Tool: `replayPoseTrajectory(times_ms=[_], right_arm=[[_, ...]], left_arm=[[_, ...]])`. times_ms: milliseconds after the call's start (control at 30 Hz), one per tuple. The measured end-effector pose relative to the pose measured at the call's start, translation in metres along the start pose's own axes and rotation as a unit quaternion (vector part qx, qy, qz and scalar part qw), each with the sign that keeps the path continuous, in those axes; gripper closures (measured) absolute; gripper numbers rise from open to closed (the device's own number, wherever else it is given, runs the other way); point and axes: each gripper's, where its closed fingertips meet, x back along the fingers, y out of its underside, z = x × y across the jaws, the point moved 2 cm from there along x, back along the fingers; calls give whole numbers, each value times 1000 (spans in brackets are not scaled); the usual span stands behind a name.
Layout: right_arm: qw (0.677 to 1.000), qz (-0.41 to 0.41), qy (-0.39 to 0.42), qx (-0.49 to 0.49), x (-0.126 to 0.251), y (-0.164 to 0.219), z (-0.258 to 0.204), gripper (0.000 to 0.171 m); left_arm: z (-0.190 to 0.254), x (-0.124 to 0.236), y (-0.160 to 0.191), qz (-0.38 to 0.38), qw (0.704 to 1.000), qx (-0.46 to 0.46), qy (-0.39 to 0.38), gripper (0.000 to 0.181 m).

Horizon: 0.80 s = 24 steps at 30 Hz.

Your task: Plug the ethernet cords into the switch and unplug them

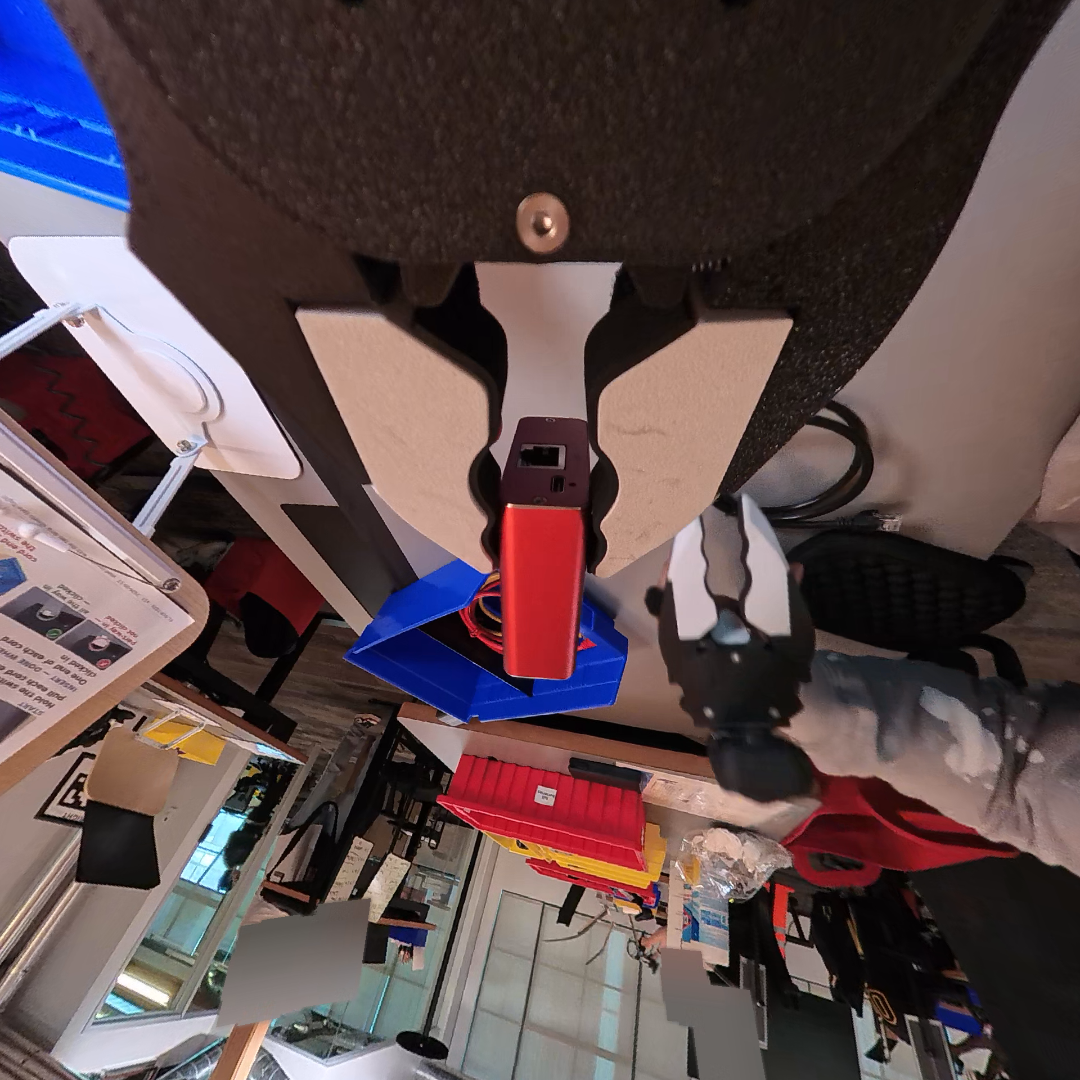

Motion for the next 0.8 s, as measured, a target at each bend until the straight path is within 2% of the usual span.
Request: replayPoseTrajectory(times_ms=[133,233,333,500,633,800], right_arm=[[1000,0,11,-2,8,2,6,144],[1000,4,16,-8,14,4,12,145],[1000,3,17,-11,15,7,15,144],[1000,-5,13,-16,11,13,15,144],[1000,-15,4,-20,2,19,11,144],[999,-35,-13,-19,-13,26,1,145]], left_arm=[[-3,-44,2,-65,993,-49,83,152],[1,-59,3,-91,985,-78,121,152],[5,-67,1,-85,983,-83,142,156],[1,-73,0,-53,990,-81,103,165],[-2,-77,-1,-42,993,-94,64,165],[-3,-82,-5,-40,990,-125,55,166]])
